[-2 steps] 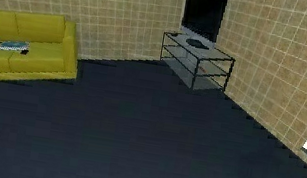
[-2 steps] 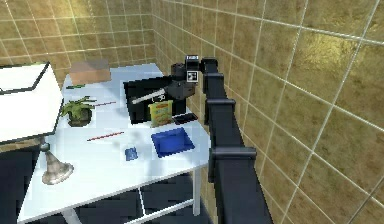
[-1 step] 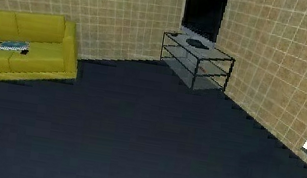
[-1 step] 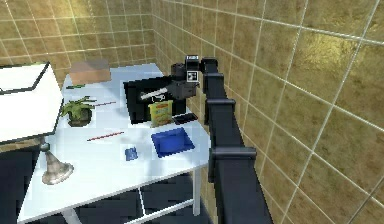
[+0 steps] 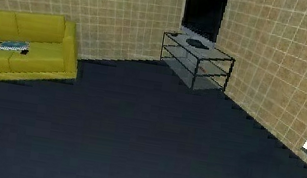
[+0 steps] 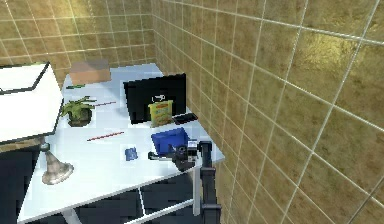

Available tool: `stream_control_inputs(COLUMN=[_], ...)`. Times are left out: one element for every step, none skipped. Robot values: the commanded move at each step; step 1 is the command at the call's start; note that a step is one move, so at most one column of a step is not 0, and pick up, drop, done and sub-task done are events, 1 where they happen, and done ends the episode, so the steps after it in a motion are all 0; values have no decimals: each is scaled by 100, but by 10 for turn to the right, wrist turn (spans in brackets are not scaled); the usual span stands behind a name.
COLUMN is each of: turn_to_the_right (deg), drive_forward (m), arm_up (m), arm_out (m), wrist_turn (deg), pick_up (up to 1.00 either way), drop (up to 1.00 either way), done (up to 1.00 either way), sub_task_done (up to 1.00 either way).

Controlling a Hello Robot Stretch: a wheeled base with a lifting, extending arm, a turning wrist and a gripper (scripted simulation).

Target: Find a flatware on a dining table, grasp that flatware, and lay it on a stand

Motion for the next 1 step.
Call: stream_control_inputs(turn_to_the_right=[0], drive_forward=[0], arm_up=[0], arm_out=[0], wrist_turn=[0], pick_up=[100], drop=[0], done=[0], sub_task_done=[0])
